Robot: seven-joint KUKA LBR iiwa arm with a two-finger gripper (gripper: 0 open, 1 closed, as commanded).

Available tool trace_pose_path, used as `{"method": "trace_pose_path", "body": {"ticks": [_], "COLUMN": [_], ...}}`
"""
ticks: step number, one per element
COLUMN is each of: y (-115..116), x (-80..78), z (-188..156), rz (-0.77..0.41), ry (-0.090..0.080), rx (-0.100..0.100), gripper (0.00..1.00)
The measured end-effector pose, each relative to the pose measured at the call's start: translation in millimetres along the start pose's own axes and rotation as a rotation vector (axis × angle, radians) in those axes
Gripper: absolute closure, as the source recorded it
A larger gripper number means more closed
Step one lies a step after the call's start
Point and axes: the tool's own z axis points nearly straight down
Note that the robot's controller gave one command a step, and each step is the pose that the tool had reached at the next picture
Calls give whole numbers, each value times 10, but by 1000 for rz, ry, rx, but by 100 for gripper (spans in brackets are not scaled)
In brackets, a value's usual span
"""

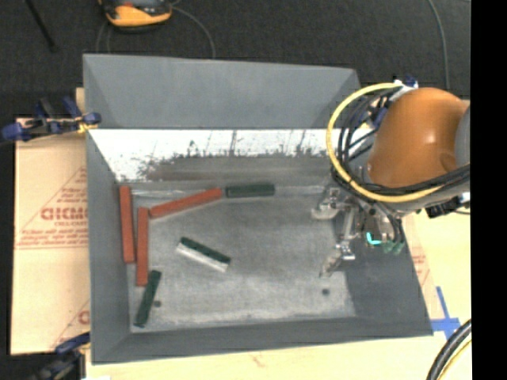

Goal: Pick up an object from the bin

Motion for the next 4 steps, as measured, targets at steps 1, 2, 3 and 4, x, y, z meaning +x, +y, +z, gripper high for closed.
{"method": "trace_pose_path", "body": {"ticks": [1, 2, 3, 4], "y": [234, 647, 791, 1184], "x": [67, 308, -123, -253], "z": [250, 360, 302, 452], "rz": [-65, -64, -130, -63], "ry": [-6, 5, 1, -1], "rx": [2, -2, -1, -2], "gripper": [0, 0, 0, 0]}}
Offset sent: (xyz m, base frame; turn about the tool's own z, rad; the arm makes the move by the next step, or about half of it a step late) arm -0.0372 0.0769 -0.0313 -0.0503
